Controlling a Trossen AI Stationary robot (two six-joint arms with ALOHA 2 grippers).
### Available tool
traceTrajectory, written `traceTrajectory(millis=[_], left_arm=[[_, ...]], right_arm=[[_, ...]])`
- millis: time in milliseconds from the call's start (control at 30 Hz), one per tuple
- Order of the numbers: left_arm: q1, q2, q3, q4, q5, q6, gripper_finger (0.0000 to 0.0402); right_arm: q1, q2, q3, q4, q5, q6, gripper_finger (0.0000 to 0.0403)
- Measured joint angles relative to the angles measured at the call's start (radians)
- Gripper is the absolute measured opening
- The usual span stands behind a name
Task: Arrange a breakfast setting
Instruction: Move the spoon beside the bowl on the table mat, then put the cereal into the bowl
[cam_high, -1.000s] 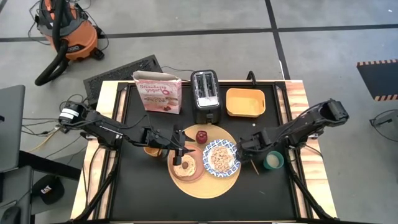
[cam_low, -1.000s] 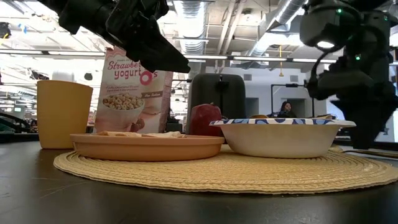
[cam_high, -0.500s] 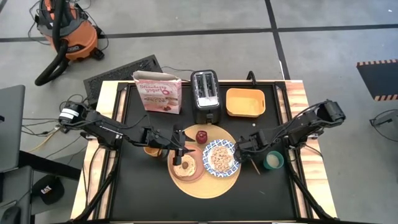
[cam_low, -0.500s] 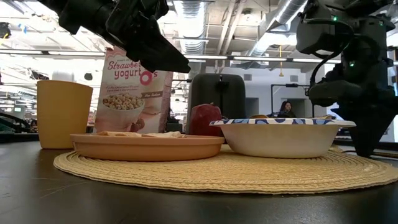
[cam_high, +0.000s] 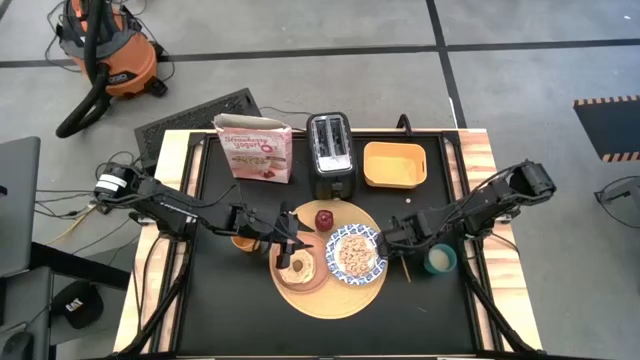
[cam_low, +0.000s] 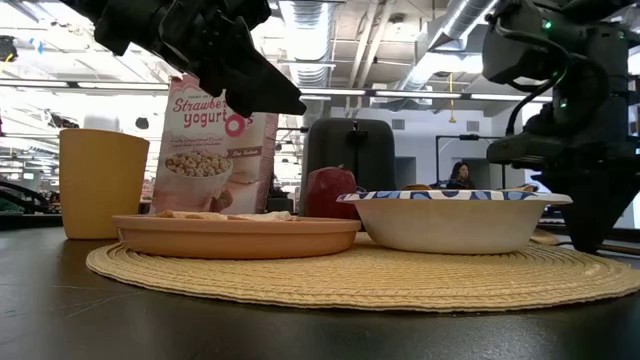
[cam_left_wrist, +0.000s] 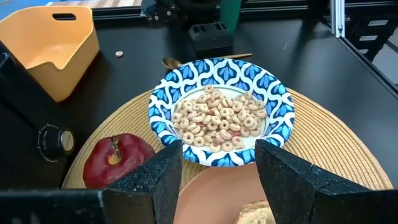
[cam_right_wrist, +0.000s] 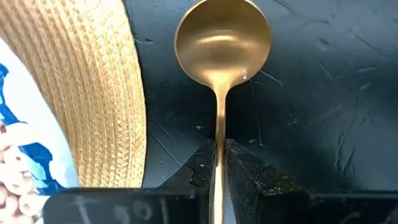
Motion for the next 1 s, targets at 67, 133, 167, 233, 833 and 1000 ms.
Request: traceTrajectory(millis=[67,133,167,233,833,1000], left_arm=[[0.000,0.000,0.000,0.000,0.000,-0.007,0.0187],[0.000,0.000,0.000,0.000,0.000,-0.009,0.0187],[0.000,0.000,0.000,0.000,0.000,-0.009,0.0187],[0.000,0.000,0.000,0.000,0.000,-0.010,0.0187],[-0.010,0.000,0.000,-0.005,0.002,-0.026,0.0187],[-0.009,0.000,0.000,-0.005,0.001,-0.025,0.0187]], right_arm=[[0.008,0.000,0.000,0.000,0.009,0.035,0.0059],[0.018,0.000,0.000,0.003,0.018,0.066,0.0059],[0.023,0.000,0.000,0.003,0.026,0.078,0.0059],[0.030,0.000,0.000,0.003,0.036,0.096,0.0059],[0.032,0.000,0.004,0.001,0.062,0.101,0.0143],[0.018,0.001,0.059,-0.119,0.061,0.031,0.0170]])
